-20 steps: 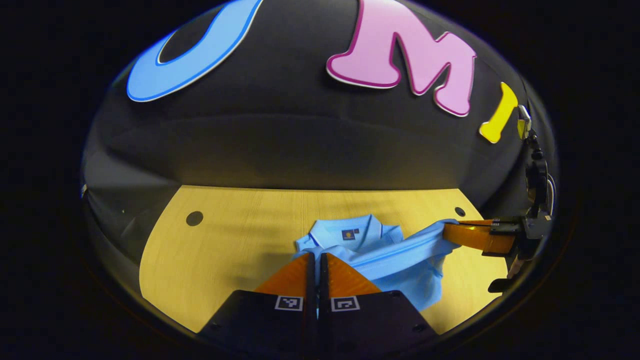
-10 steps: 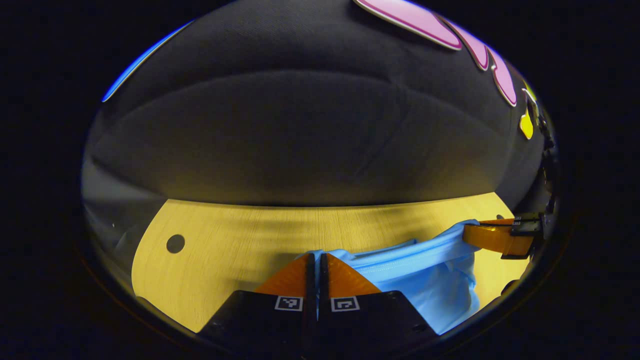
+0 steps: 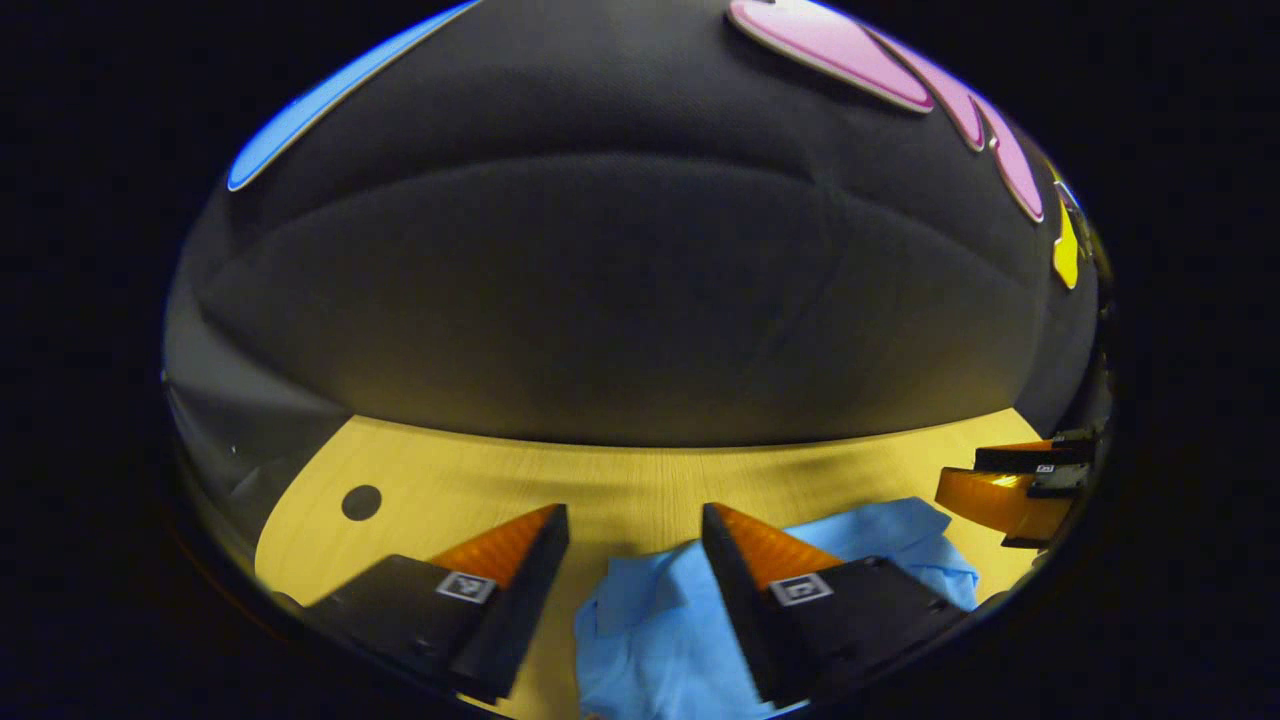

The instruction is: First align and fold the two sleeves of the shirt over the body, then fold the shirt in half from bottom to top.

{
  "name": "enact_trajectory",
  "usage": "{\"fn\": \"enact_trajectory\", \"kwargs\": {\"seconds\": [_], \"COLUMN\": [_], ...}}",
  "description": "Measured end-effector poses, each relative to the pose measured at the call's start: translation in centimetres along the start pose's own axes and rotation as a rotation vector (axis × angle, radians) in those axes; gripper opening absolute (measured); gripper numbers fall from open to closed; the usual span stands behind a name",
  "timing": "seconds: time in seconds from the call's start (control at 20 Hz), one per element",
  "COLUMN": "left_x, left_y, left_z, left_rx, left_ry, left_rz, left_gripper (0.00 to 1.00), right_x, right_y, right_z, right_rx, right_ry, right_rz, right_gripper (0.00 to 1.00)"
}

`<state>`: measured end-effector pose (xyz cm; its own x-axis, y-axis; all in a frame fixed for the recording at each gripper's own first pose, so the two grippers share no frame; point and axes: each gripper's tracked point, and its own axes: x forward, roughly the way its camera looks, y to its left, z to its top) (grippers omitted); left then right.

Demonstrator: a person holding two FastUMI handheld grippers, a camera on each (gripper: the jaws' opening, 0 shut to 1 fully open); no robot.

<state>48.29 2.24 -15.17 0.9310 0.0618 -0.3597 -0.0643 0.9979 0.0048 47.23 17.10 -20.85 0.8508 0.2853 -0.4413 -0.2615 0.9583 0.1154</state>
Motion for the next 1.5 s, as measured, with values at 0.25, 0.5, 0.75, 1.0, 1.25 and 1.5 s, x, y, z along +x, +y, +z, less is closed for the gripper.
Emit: {"fn": "enact_trajectory", "kwargs": {"seconds": [0.25,0.5,0.75,1.0,1.25,1.5], "left_x": [-8.2,-18.5,-31.1,-41.4,-50.5,-57.0], "left_y": [-0.2,-1.2,-0.6,-1.2,-1.3,0.1], "left_z": [1.4,2.6,5.4,4.8,1.3,-3.4], "left_rx": [0.046,0.021,0.004,0.03,0.01,-0.009], "left_ry": [-0.12,-0.211,-0.34,-0.403,-0.408,-0.376], "left_rz": [-0.024,-0.066,-0.064,-0.053,-0.08,-0.065], "left_gripper": [1.0,1.0,1.0,1.0,1.0,1.0], "right_x": [-6.3,-16.1,-28.8,-40.4,-49.6,-55.3], "right_y": [-1.4,-1.2,0.7,3.2,4.3,5.2], "right_z": [0.7,1.4,1.7,1.8,1.0,-1.9], "right_rx": [0.004,-0.031,-0.005,0.031,0.062,0.068], "right_ry": [-0.086,-0.159,-0.237,-0.32,-0.384,-0.396], "right_rz": [-0.067,-0.133,-0.151,-0.146,-0.138,-0.128], "right_gripper": [0.95,1.0,1.0,0.99,0.99,0.99]}}
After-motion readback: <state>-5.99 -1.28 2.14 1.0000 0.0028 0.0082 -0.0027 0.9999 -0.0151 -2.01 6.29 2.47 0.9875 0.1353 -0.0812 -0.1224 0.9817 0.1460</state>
